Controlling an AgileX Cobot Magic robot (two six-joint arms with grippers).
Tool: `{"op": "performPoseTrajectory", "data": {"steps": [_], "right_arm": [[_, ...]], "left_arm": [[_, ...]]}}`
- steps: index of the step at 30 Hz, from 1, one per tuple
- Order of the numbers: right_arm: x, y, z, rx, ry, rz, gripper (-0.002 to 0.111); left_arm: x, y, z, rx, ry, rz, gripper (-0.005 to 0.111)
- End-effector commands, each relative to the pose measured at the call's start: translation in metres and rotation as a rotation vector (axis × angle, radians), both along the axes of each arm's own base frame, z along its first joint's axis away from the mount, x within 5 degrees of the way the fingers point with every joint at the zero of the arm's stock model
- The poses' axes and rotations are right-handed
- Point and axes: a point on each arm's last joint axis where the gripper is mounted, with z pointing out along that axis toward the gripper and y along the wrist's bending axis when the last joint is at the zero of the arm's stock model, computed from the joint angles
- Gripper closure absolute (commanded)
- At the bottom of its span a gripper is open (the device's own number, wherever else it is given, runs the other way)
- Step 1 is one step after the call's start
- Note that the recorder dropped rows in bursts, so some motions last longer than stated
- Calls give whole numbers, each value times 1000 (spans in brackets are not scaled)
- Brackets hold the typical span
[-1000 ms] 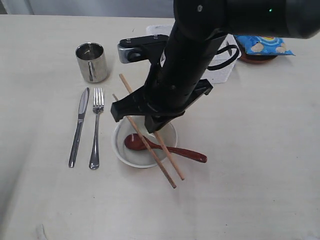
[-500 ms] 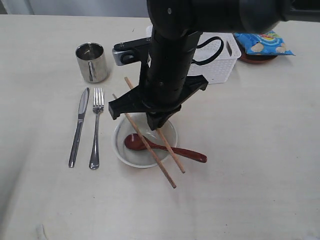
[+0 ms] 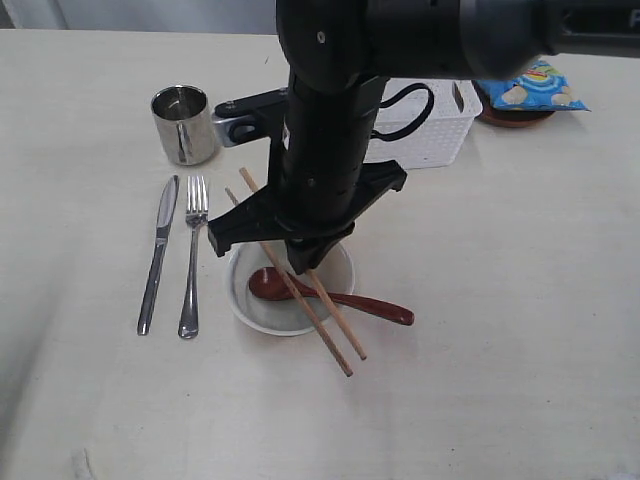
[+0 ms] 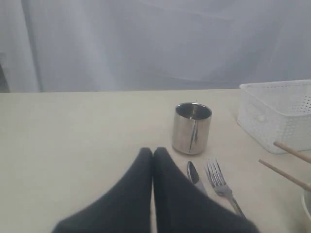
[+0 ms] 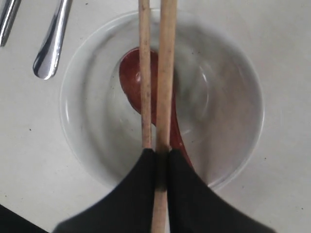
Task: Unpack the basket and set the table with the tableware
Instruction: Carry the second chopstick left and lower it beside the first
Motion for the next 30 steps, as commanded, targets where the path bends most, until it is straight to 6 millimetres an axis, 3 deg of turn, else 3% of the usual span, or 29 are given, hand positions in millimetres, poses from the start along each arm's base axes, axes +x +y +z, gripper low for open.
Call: {"op": "performPoseTrajectory", "data": {"steps": [1,30], "right_arm": [[3,2,-2,2,-17,2,109],[8,6,-19,-17,-26,8,109]], "left_arm": [[0,0,0,-7,-10,-1,107],[0,0,0,-7,-10,-1,107]]}}
